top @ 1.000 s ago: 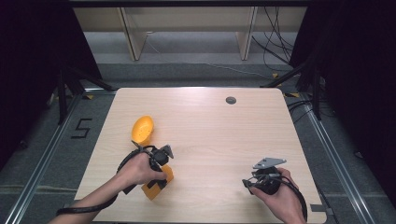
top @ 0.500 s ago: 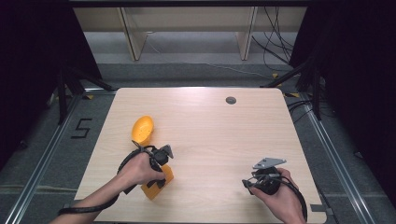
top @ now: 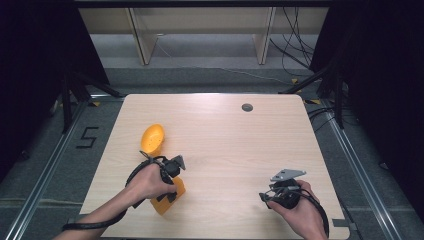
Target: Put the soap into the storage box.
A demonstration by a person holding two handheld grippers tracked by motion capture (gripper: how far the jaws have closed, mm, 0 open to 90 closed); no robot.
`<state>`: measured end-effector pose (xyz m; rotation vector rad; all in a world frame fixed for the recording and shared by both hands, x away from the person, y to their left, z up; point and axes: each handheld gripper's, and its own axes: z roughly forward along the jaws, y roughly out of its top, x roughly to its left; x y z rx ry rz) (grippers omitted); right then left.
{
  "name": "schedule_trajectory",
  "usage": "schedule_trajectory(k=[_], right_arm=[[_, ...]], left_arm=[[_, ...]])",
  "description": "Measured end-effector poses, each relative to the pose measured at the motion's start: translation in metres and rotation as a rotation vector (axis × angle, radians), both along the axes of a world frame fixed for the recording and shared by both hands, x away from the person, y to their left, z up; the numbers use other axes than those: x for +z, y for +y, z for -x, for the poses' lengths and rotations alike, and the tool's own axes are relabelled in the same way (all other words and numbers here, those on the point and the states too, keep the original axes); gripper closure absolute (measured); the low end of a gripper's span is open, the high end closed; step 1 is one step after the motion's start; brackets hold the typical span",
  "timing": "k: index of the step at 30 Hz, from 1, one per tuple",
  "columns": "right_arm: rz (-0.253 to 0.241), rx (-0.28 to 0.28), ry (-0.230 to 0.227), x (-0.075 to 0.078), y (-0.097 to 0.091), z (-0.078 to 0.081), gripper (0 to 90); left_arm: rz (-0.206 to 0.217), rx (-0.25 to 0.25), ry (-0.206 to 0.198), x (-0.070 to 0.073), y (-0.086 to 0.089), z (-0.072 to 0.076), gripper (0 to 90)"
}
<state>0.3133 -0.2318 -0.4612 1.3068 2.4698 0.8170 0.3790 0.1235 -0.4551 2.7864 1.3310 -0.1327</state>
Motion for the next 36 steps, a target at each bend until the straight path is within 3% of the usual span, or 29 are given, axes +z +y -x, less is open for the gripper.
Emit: schedule_trajectory(k=[4, 9, 14, 15, 16, 19, 22, 36], right_arm=[[0.000, 0.000, -0.002, 0.000, 0.000, 0.000, 50.5], [-0.010, -0.006, -0.041, 0.000, 0.000, 0.000, 50.6], [-0.012, -0.010, -0.029, 0.002, 0.000, 0.000, 50.7], [0.003, 0.013, -0.043, 0.003, -0.002, -0.001, 50.8], [0.008, 0.022, -0.057, 0.002, -0.003, -0.002, 50.9], [-0.001, 0.005, -0.046, 0.004, -0.002, -0.001, 51.0], [-0.004, 0.003, -0.070, 0.004, -0.003, -0.001, 51.2], [-0.016, -0.012, -0.064, 0.005, -0.003, -0.001, 51.5]], left_arm=[[0.006, 0.006, -0.007, 0.003, 0.002, 0.000, 60.3], [0.007, 0.003, -0.014, 0.006, 0.006, -0.001, 60.4], [0.014, 0.007, -0.016, 0.009, 0.009, -0.001, 60.4], [0.016, 0.000, -0.020, 0.010, 0.010, -0.002, 60.4], [0.021, 0.020, -0.024, 0.011, 0.010, -0.002, 60.4], [0.021, 0.018, -0.022, 0.015, 0.013, -0.004, 60.4], [0.030, 0.028, -0.026, 0.018, 0.017, -0.005, 60.4], [0.033, 0.062, -0.029, 0.026, 0.026, -0.012, 60.4]])
